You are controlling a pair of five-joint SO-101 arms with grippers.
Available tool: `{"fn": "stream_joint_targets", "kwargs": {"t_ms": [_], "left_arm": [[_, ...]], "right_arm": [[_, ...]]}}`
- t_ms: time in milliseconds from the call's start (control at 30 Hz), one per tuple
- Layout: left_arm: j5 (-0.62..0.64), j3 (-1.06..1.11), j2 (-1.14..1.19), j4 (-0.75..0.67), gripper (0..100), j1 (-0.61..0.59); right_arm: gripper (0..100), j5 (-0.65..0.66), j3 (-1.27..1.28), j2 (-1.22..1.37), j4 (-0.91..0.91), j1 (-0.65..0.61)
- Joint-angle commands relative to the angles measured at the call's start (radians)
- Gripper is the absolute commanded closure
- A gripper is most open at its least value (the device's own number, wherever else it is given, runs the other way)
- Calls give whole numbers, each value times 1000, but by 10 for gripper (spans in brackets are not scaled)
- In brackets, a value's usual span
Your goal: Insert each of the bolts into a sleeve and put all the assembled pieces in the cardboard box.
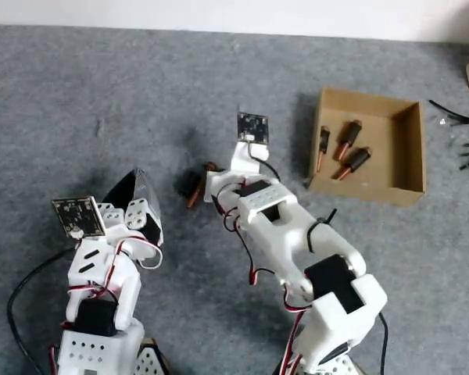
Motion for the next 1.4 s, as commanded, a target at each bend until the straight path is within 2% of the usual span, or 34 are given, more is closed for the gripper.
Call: {"fn": "stream_joint_targets", "kwargs": {"t_ms": [0, 233, 367, 667, 800, 1100, 1267, 1367], "left_arm": [[-2, 22, 4, 0, 982, -10], [-2, 22, 4, 2, 982, -10], [-2, 22, 4, 2, 982, -10], [-2, 22, 4, 2, 982, -10], [-2, 22, 4, 2, 982, -10], [-2, 22, 4, 3, 982, -10], [-2, 22, 4, 3, 982, -12], [-2, 22, 4, 3, 982, -10]], "right_arm": [[850, -5, 5, 1, 27, 42], [850, 9, -10, 2, 30, 41], [850, 126, -53, 4, 31, 42], [850, 126, -61, 7, 31, 42], [850, 129, -116, 94, 44, 41], [850, 126, -526, 312, 443, 53], [852, 129, -581, 328, 582, 48], [917, 130, -579, 329, 607, 53]]}}
